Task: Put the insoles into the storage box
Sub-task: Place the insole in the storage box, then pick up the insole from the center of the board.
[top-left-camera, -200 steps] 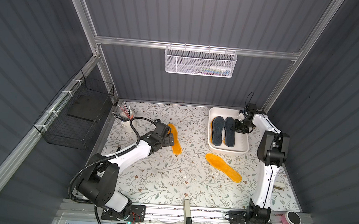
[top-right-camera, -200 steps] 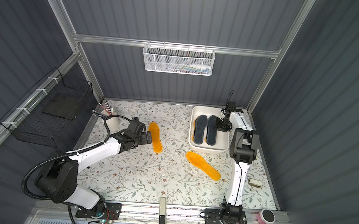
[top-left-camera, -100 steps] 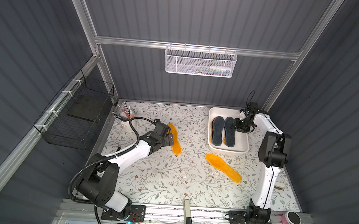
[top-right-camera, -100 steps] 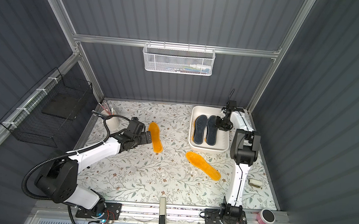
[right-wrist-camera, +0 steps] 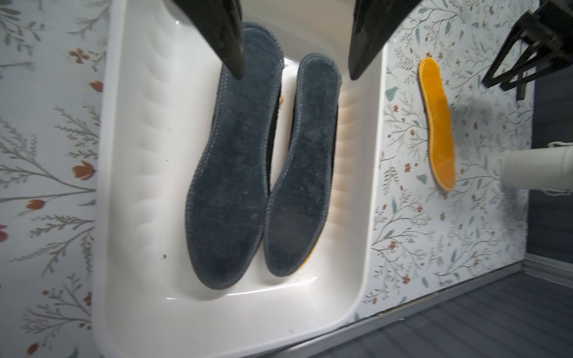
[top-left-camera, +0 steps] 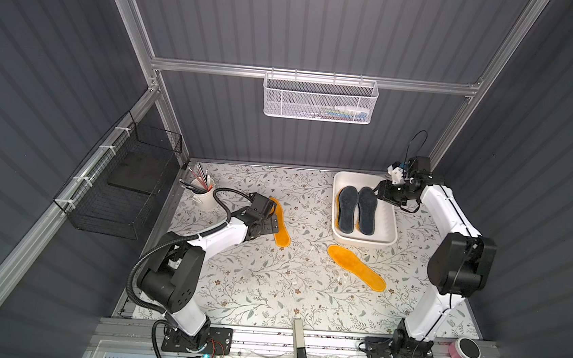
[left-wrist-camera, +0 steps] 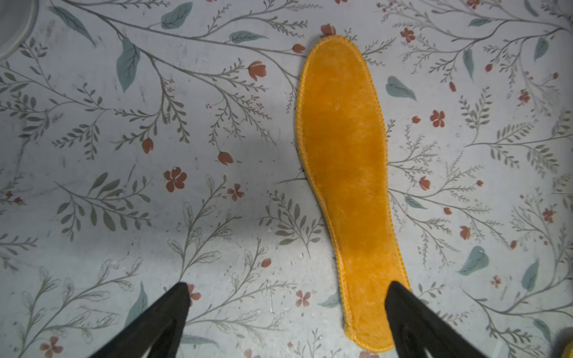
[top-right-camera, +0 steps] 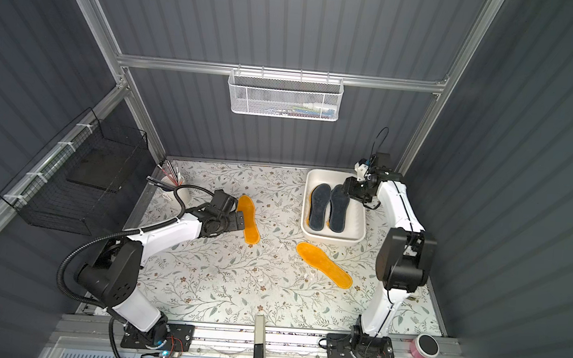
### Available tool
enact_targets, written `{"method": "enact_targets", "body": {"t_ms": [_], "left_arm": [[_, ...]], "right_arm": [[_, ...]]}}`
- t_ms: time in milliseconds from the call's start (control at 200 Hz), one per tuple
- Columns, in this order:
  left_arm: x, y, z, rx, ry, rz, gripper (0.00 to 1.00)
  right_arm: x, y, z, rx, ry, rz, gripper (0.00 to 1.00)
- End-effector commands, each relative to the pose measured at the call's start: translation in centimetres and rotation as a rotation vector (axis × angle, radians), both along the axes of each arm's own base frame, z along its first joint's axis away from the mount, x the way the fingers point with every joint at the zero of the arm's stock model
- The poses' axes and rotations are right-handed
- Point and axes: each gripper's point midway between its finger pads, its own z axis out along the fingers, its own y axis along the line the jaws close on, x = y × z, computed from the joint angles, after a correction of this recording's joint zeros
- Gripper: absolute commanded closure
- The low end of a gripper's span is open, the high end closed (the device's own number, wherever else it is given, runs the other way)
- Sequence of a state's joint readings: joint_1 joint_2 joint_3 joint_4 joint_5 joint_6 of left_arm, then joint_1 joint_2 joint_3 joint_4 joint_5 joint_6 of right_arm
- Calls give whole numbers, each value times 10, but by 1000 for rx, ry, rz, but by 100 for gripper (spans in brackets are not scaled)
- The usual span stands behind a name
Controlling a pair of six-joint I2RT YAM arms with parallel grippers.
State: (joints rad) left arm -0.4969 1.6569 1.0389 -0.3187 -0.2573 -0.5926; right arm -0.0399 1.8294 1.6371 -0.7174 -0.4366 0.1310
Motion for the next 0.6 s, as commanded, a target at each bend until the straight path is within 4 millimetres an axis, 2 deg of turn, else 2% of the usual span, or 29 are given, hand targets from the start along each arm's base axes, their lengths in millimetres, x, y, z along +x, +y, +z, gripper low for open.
{"method": "enact_targets", "body": {"t_ms": [0, 135, 335, 450, 595], "left_arm": [[1, 0, -7, 9, 66, 20, 1], [9, -7, -12, 8, 89, 7, 1], [18, -21, -26, -5, 147, -15, 1], [22, -27, -38, -5, 192, -16, 1], [23, -25, -51, 30, 248, 3, 6]], "right_arm": [[-17, 34, 22, 107, -69, 98, 46], [-44, 66, 36, 166, -118, 185, 46], [-83, 110, 42, 173, -153, 296, 46], [-98, 125, 43, 212, -166, 322, 46], [-110, 130, 44, 257, -202, 320, 46]]}}
